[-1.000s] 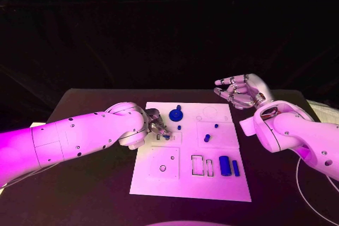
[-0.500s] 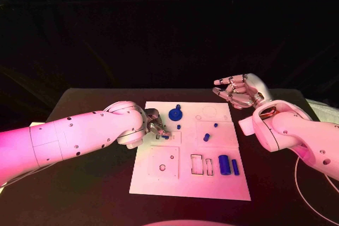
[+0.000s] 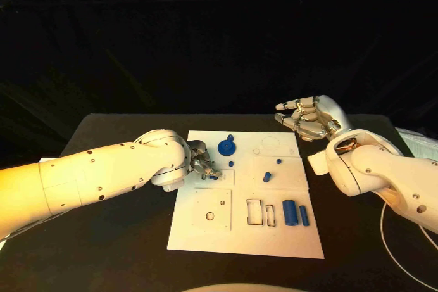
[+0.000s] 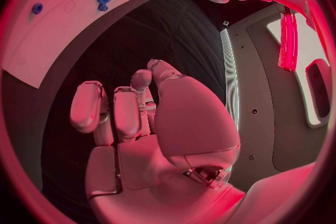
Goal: Assemble the parts on the task board
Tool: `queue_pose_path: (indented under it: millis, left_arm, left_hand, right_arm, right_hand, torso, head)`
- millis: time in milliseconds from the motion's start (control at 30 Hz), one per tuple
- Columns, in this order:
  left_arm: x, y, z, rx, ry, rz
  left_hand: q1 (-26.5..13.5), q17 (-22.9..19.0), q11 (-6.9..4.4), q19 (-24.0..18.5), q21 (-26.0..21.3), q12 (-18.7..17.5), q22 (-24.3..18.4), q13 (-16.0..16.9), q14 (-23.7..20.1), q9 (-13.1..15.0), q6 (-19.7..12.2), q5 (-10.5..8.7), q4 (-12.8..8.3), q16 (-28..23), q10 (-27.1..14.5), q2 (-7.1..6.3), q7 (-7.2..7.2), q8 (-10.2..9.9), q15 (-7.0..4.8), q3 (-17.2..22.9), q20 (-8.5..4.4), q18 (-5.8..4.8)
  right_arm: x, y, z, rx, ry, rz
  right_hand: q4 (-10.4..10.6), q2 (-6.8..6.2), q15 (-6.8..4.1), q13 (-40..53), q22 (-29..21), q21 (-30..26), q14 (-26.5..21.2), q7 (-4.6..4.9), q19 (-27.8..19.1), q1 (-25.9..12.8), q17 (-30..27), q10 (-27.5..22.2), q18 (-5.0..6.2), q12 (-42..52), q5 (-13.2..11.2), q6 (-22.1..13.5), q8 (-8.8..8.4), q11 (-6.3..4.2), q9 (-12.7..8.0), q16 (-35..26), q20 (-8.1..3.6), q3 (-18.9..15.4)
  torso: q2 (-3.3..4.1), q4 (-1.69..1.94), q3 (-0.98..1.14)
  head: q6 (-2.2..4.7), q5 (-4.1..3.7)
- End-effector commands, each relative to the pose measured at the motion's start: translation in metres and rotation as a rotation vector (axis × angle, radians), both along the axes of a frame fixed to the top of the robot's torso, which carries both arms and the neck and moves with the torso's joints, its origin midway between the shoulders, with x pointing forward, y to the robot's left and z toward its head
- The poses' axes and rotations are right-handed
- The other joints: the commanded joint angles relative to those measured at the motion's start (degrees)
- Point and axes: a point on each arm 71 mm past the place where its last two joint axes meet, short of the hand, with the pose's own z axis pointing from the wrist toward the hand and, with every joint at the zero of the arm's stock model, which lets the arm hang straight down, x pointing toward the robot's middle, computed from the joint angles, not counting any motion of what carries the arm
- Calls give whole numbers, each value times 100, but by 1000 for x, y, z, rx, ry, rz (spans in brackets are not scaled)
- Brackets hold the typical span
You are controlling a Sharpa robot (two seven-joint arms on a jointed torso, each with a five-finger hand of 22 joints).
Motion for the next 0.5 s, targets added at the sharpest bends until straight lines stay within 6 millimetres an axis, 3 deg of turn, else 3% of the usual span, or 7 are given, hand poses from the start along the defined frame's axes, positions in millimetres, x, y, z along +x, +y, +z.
queue_pose_path:
  millis: [33, 333, 500]
  left_arm:
    - [-4, -1, -7, 36, 39, -25]
    - [-2, -4, -9, 51, 58, -40]
    - [1, -6, -11, 60, 71, -44]
  left_hand:
    - [-67, 1507, -3, 145, 16, 25, 633, 7, 613, 7, 38, 14, -914, 18, 26, -1, -37, 23, 15, 952, 16, -88]
    - [-329, 1507, -32, 142, 3, -15, 626, -36, 613, 65, 100, 14, -831, 18, 29, 62, -75, 66, -8, 1013, 1, -84]
    - [-646, 1507, -46, 147, 4, -32, 635, -50, 613, 64, 160, 7, -659, 18, 32, 145, -98, 58, -20, 974, -9, -86]
  right_arm:
    - [-1, 2, 0, -5, 0, 16]
    - [-1, 2, -1, -2, 2, 16]
    - [-1, 3, -1, 0, 4, 18]
  right_hand:
    - [-3, 2, 25, 4, 4, -16, 156, -5, -20, -36, 5, -22, 99, 11, 36, 14, 19, -13, 6, 11, -6, 25]
    - [-4, 2, 25, -12, -10, -25, 155, -6, -28, -34, -3, -31, 103, -8, 40, 14, 19, -14, 6, 5, -6, 29]
    - [-6, 1, 24, -22, -23, -33, 153, -6, -36, -31, -11, -37, 105, -19, 44, 13, 19, -14, 6, -2, -6, 33]
  torso:
    - [4, -3, 0]
    - [-4, 7, 2]
    - [-1, -3, 2]
  head:
    - [5, -7]
    - [-12, -2]
    - [-13, 13]
